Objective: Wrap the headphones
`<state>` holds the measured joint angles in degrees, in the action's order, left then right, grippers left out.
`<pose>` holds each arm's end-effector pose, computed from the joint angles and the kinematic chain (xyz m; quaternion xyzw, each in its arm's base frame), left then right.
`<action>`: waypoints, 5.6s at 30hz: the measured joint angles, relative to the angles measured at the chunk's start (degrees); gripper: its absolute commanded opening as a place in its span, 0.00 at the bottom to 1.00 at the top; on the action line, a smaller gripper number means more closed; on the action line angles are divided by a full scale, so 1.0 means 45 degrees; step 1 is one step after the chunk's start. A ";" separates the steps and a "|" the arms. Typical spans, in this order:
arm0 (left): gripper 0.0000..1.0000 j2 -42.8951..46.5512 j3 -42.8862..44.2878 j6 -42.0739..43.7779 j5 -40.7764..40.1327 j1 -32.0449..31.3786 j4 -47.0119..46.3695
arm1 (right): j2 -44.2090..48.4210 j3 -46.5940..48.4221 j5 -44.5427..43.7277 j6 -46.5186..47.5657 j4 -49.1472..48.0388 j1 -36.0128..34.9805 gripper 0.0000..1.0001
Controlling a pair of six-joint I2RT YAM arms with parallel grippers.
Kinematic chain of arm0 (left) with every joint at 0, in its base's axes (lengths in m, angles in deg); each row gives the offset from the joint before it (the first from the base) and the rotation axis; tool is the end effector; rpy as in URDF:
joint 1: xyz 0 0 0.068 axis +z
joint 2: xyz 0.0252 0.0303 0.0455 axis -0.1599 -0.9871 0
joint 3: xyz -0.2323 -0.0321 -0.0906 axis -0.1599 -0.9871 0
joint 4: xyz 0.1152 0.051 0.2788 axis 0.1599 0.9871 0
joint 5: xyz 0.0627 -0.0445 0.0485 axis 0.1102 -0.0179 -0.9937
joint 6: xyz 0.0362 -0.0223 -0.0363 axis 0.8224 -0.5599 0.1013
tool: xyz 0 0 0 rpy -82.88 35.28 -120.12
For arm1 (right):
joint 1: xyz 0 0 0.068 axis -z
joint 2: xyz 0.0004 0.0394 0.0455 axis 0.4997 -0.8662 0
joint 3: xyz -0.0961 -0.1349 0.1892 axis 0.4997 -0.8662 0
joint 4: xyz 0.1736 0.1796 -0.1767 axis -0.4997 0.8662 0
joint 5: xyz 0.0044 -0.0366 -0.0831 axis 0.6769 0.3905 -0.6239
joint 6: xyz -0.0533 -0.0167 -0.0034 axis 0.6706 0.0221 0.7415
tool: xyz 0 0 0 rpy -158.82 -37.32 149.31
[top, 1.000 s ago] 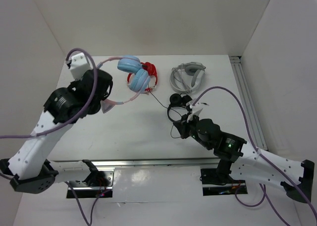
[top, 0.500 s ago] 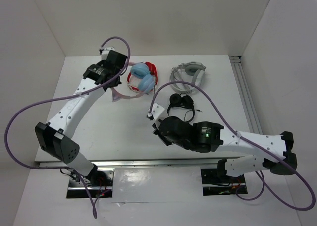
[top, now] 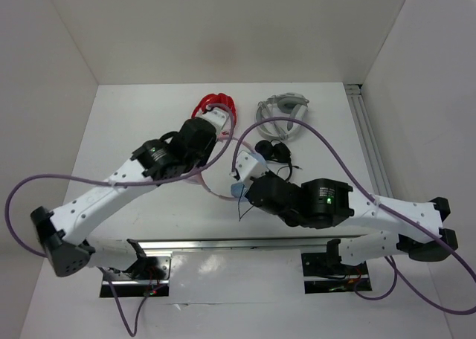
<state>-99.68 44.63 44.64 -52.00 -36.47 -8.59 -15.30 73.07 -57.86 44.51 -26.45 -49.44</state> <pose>0.2504 -0.2312 0.3532 0.1561 0.8730 -0.0143 0.4619 0.0749 0.2672 0.3721 -0.4377 0.7606 0.0041 0.4795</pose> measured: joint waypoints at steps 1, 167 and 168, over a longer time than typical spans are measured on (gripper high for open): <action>0.00 0.0481 -0.0160 0.0248 0.0044 -0.0233 -0.0121 | 0.0053 0.0000 -0.0301 -0.0010 0.0228 -0.0029 0.00; 0.00 0.5508 0.4653 -0.7616 -0.6713 -0.3322 0.4473 | -0.8490 -0.8597 1.4086 -0.1734 -2.7982 0.2788 0.36; 0.00 0.5527 0.4726 -0.7616 -0.6747 -0.3322 0.4517 | -0.8587 -0.8607 1.4086 -0.1817 -2.8001 0.2788 0.36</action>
<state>-74.80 65.90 10.37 -82.36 -51.42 11.74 -53.94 34.34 5.53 36.34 -152.45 -36.89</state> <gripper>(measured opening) 0.206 0.360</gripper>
